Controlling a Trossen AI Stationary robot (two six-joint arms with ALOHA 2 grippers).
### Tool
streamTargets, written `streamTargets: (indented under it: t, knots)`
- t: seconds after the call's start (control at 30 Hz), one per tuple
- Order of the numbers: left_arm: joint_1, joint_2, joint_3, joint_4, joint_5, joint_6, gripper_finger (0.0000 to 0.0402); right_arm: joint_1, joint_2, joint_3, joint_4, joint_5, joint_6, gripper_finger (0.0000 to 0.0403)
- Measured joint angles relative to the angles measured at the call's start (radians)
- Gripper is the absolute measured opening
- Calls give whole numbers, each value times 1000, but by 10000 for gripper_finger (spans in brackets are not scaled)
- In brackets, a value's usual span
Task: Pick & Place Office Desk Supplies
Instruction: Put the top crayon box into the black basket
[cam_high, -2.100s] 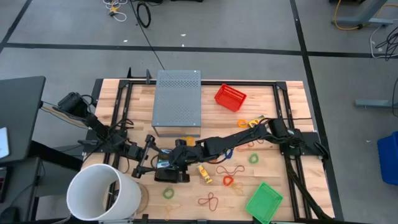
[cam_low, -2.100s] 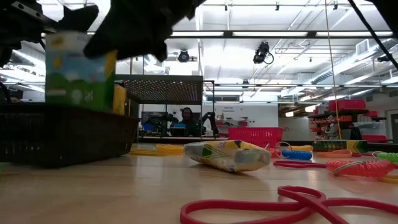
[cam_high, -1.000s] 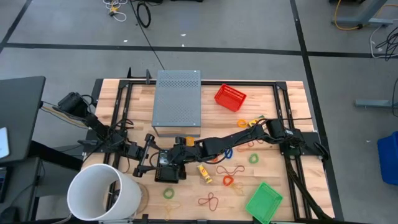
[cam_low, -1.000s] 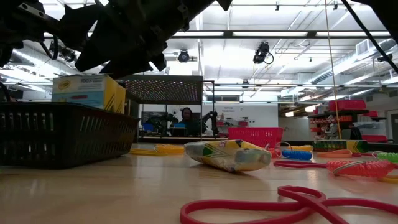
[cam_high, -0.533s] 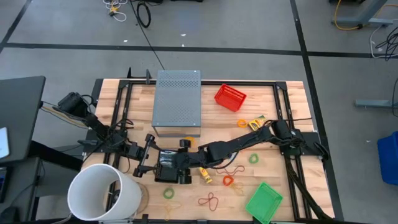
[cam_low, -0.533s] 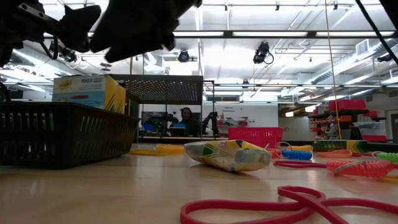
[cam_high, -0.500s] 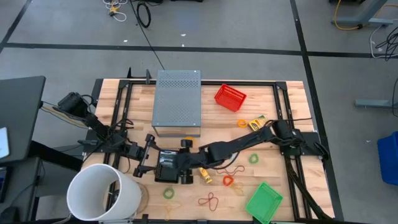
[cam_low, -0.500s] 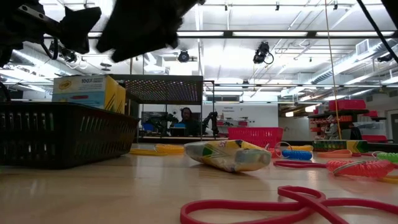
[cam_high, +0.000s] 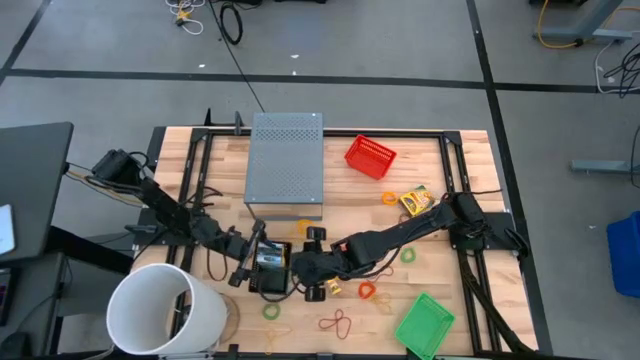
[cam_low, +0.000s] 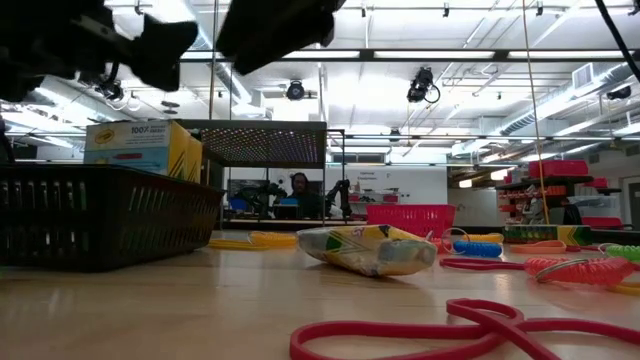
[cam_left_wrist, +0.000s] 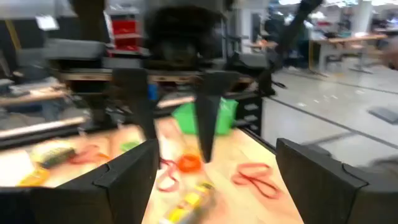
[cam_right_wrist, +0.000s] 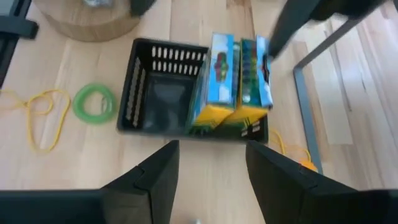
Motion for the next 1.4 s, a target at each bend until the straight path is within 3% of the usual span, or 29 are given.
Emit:
streamTargets:
  t: [0.1, 0.33, 0.43, 0.6, 0.8, 1.0, 1.27, 1.4]
  knots:
    - [69, -1, 1, -24, 11, -12, 324, 8, -15, 0, -42, 7, 10, 192]
    - [272, 0, 0, -69, 199, -61, 324, 29, -33, 1, -75, 9, 13, 192]
    - [349, -1, 0, -70, 261, -61, 323, 31, -33, 1, -207, 17, 62, 192]
    - [427, -1, 0, -51, 356, -60, 323, 23, -34, 1, -566, 117, 211, 192]
    - [454, -1, 1, -10, 357, -60, 323, -9, -35, -11, -883, 162, 391, 192]
    - [451, -1, 0, -7, 387, -61, 323, -63, -136, -285, -748, 106, 431, 192]
    - [451, -1, 0, -8, 406, -64, 323, -127, -387, -742, -348, 72, 533, 192]
    - [451, -1, 0, -7, 418, -69, 323, -180, -515, -900, -330, 46, 606, 192]
